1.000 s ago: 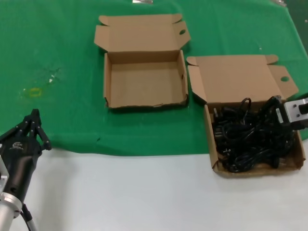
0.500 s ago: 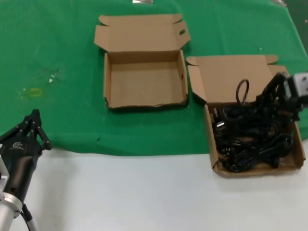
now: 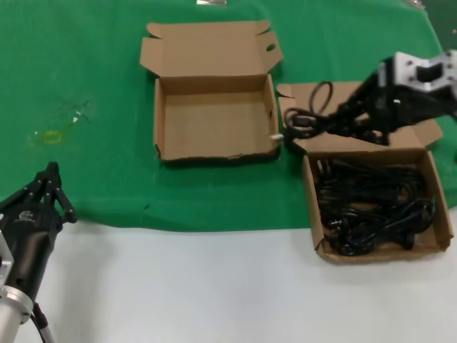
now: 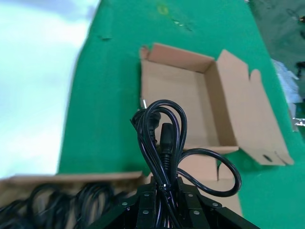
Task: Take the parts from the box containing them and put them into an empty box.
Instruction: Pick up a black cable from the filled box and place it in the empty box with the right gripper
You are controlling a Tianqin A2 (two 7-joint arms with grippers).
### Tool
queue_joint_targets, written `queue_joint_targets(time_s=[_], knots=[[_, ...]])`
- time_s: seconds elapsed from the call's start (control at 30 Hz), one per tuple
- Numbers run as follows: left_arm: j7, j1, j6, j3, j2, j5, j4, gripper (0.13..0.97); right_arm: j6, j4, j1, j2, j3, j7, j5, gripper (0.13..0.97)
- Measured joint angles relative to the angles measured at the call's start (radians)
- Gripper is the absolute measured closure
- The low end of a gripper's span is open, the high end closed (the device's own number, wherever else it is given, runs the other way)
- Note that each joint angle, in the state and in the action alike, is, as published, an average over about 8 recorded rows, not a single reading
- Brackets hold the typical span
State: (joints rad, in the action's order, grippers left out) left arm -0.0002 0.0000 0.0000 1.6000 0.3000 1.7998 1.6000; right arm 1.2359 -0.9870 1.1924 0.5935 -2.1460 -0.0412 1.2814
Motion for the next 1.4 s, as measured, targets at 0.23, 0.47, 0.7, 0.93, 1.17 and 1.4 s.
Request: queue_joint_targets(time_s=[0.23, 0.47, 0.7, 0.93, 1.17, 1.4], knots=[[0.000, 0.000, 0.000, 0.000, 0.000, 0.000, 0.000, 0.953, -0.104, 0.097, 0.020, -0.113, -0.020, -0.008, -0.030, 0.877], [-0.001, 0.000, 0.000, 0.000, 0.000, 0.000, 0.000, 0.953, -0.166, 0.155, 0.038, -0.210, -0.043, -0.026, -0.045, 0.877], [0.000, 0.000, 0.000, 0.000, 0.000, 0.000, 0.000, 0.953, -0.241, 0.287, 0.077, -0.331, -0.062, -0.088, -0.052, 0.877], [0.000, 0.000, 0.000, 0.000, 0.000, 0.000, 0.000, 0.953, -0.325, 0.518, 0.137, -0.458, -0.057, -0.224, -0.030, 0.877], [0.000, 0.000, 0.000, 0.000, 0.000, 0.000, 0.000, 0.953, -0.432, 0.728, 0.192, -0.554, -0.136, -0.355, 0.099, 0.877], [0.000, 0.000, 0.000, 0.000, 0.000, 0.000, 0.000, 0.953, -0.541, 0.796, 0.203, -0.587, -0.351, -0.406, 0.319, 0.878]])
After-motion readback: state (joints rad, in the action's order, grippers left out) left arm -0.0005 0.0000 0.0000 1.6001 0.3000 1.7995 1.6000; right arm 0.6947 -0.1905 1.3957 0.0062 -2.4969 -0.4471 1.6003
